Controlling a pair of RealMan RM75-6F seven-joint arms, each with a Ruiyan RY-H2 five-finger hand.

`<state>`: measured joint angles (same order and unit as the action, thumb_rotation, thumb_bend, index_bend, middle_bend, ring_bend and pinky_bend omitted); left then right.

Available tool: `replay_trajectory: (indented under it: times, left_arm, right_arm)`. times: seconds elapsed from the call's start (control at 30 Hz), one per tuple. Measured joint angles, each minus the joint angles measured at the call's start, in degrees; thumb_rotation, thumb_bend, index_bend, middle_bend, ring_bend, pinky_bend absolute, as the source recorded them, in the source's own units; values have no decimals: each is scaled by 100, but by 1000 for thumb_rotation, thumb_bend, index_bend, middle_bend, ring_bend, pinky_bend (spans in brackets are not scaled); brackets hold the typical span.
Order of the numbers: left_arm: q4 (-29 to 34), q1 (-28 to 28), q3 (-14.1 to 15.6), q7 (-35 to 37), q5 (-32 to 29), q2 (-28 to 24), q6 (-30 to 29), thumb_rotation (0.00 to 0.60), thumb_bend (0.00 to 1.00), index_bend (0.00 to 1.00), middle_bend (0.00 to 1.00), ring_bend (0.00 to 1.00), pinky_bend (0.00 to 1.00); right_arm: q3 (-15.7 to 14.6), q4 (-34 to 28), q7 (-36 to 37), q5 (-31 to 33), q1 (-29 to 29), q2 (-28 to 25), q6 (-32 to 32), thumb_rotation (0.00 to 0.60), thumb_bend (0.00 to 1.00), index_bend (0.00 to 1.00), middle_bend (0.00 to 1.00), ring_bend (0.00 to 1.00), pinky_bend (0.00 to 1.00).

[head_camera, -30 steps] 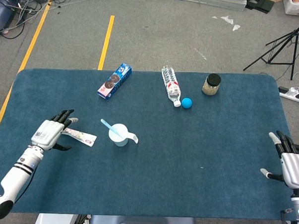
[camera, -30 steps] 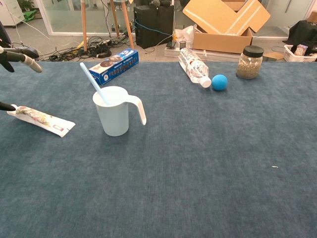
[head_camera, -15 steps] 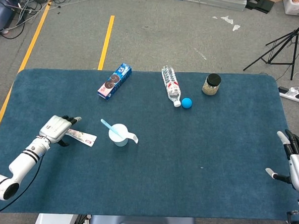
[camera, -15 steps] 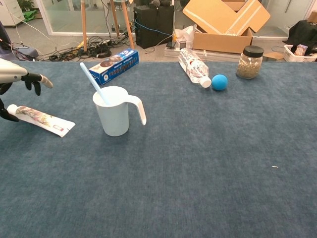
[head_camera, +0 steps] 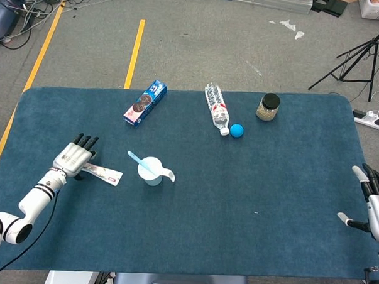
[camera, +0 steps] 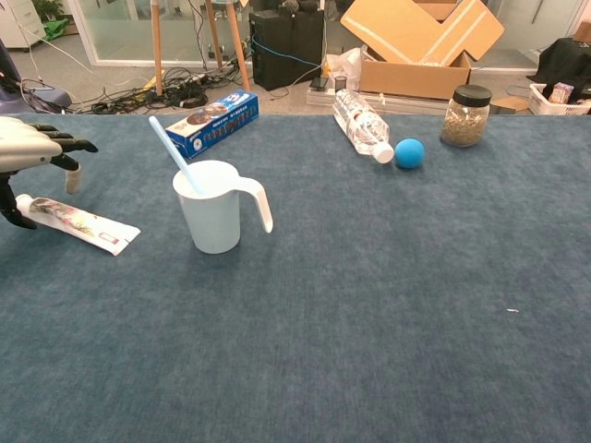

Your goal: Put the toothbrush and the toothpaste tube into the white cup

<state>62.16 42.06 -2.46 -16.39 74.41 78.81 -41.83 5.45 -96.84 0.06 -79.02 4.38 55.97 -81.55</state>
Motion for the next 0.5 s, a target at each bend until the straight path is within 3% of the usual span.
replay_trajectory:
  times: [0.5]
  left_arm:
    - [-436,-27,-22,-1,-197,324,14,600,73,546,0,0,0]
  right_arm:
    - [3,18,-23,27,25,18,72,600,0,34,45,56,501]
